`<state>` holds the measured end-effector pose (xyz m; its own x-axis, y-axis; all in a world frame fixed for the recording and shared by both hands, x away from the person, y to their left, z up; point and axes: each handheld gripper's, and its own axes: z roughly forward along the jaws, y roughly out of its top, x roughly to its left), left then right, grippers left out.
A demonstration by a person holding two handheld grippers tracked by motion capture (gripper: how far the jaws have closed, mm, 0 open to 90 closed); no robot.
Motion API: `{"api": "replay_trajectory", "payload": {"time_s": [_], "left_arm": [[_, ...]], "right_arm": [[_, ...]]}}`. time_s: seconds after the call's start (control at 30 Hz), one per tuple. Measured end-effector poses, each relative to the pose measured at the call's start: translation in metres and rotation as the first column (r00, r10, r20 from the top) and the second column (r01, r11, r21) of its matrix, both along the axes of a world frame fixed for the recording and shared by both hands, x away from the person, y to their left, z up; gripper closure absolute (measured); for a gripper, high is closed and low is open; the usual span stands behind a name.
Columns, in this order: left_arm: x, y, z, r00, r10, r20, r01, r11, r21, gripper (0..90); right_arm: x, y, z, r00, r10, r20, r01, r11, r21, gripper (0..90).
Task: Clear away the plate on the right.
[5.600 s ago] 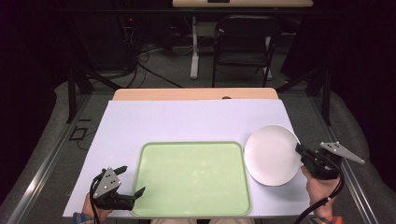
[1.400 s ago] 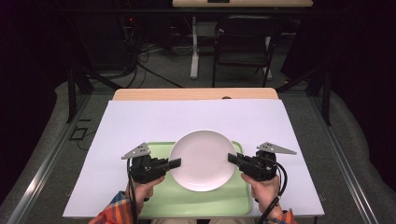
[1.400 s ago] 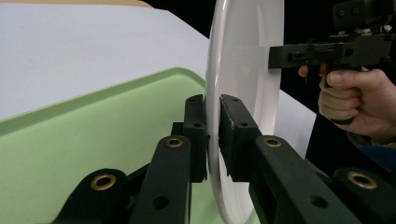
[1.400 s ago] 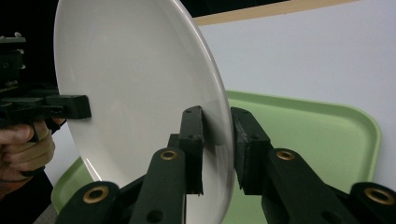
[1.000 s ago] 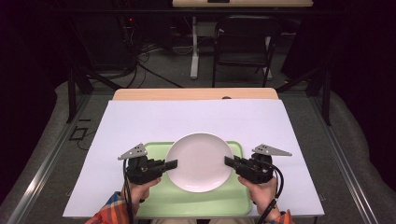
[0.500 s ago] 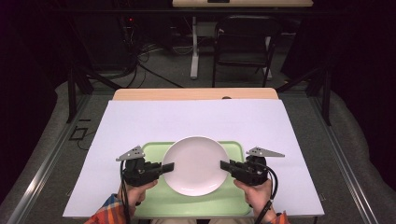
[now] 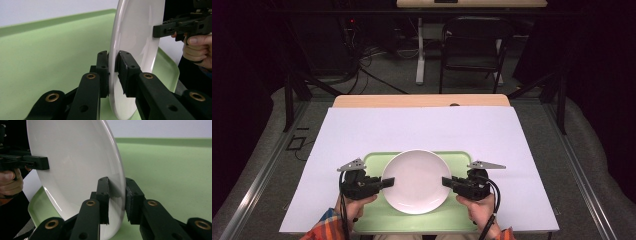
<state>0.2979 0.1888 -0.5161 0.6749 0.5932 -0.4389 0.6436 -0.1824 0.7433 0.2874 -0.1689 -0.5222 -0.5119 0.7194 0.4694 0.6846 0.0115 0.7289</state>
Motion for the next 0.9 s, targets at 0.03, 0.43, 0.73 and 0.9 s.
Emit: {"api": "replay_trajectory", "payload": {"time_s": [0.03,0.43,0.73,0.9], "left_arm": [[0.001,0.000,-0.001,1.0000,0.003,-0.006,-0.003,1.0000,0.002,78.1],[0.007,-0.003,-0.011,0.9996,0.028,0.005,-0.029,0.9981,0.055,71.4],[0.012,-0.006,-0.020,0.9987,0.051,-0.009,-0.050,0.9956,0.079,66.5],[0.015,-0.007,-0.026,0.9977,0.065,-0.022,-0.062,0.9938,0.092,63.6]], "right_arm": [[0.002,0.001,-0.003,1.0000,-0.004,-0.005,0.004,1.000,0.001,76.0],[0.012,0.005,-0.013,0.9998,-0.005,-0.017,0.005,1.000,-0.018,74.9],[0.018,0.007,-0.021,0.9995,-0.012,-0.028,0.011,0.999,-0.032,72.1],[0.019,0.010,-0.024,0.9996,-0.011,-0.027,0.009,0.998,-0.057,70.6]]}}
